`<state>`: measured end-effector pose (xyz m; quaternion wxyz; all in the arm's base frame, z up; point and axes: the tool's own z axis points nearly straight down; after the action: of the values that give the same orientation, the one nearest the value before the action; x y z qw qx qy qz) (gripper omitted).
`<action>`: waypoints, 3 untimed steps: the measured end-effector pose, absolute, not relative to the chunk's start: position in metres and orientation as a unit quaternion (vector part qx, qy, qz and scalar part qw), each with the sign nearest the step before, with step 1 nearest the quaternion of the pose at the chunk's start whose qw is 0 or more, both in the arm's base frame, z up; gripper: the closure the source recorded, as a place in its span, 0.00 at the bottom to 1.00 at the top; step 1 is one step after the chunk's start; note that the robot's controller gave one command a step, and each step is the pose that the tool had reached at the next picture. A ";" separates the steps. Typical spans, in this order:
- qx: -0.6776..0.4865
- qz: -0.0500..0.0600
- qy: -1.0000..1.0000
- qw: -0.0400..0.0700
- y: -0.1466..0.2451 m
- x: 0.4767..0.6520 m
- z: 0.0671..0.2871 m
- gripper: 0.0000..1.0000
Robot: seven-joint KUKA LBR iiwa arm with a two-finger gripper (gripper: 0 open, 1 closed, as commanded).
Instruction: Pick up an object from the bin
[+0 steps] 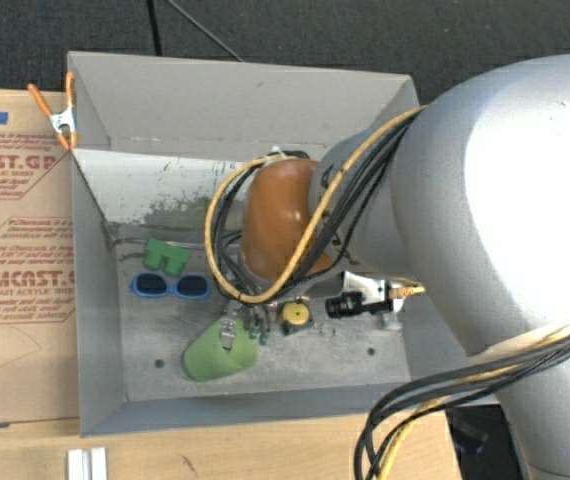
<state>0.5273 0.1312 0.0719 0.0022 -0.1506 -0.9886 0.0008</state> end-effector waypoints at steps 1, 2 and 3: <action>0.053 -0.001 -0.999 -0.002 0.146 0.496 0.070 0.00; 0.087 -0.001 -0.996 -0.004 0.143 0.489 0.071 0.00; 0.096 -0.002 -0.995 -0.009 0.141 0.485 0.072 0.00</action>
Offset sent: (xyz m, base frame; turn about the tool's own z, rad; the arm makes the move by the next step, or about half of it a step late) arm -0.0318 0.0138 -0.0019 -0.4070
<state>0.4847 0.1408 0.0722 -0.0089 0.0963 -0.9953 -0.0019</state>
